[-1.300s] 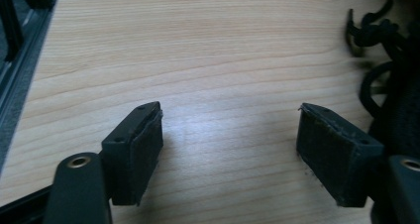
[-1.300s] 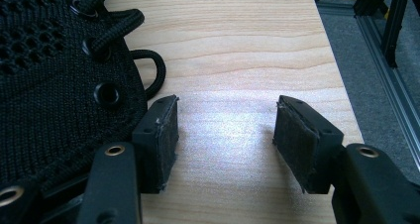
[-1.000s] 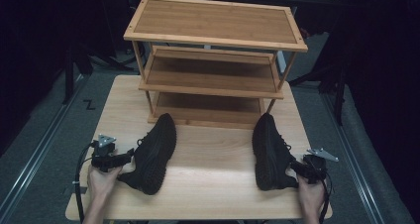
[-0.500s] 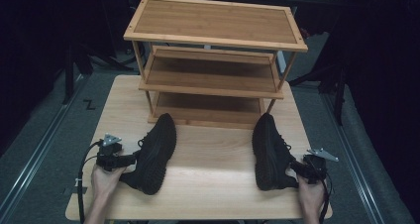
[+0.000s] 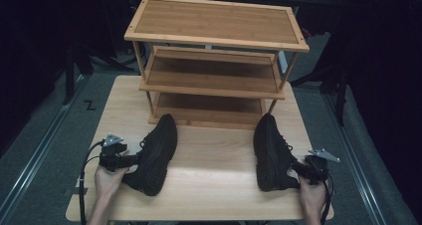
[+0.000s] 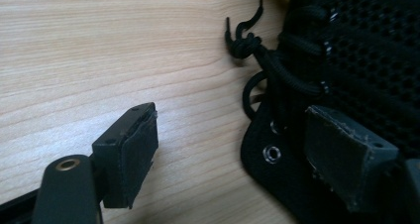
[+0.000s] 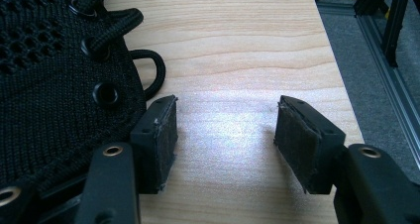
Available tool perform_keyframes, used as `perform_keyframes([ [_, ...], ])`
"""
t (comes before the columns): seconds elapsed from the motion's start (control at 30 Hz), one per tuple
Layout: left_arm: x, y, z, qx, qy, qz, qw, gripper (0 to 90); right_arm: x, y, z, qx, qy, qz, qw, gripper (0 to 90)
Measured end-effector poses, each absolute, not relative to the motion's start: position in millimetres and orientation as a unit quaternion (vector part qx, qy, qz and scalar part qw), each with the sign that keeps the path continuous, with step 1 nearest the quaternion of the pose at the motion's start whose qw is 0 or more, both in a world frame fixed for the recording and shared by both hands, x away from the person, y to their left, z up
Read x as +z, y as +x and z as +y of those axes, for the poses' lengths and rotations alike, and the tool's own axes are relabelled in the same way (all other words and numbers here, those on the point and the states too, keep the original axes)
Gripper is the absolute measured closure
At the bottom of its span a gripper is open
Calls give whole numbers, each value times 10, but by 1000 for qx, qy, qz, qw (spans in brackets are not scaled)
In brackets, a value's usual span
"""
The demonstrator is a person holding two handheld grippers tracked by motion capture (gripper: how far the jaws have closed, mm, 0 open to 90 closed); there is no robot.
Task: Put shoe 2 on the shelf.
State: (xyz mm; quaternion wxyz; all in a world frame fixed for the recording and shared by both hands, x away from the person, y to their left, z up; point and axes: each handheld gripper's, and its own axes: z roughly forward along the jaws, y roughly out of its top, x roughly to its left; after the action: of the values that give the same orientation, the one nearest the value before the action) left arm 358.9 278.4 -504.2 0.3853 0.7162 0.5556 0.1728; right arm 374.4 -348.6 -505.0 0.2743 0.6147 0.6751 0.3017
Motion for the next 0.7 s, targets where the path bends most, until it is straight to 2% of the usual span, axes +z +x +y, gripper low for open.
perform_keyframes([
  [0.7,-4954,3576,2741,159,730,536,393,224,-5051,3745,-3487,302,614,676,275,417],
])
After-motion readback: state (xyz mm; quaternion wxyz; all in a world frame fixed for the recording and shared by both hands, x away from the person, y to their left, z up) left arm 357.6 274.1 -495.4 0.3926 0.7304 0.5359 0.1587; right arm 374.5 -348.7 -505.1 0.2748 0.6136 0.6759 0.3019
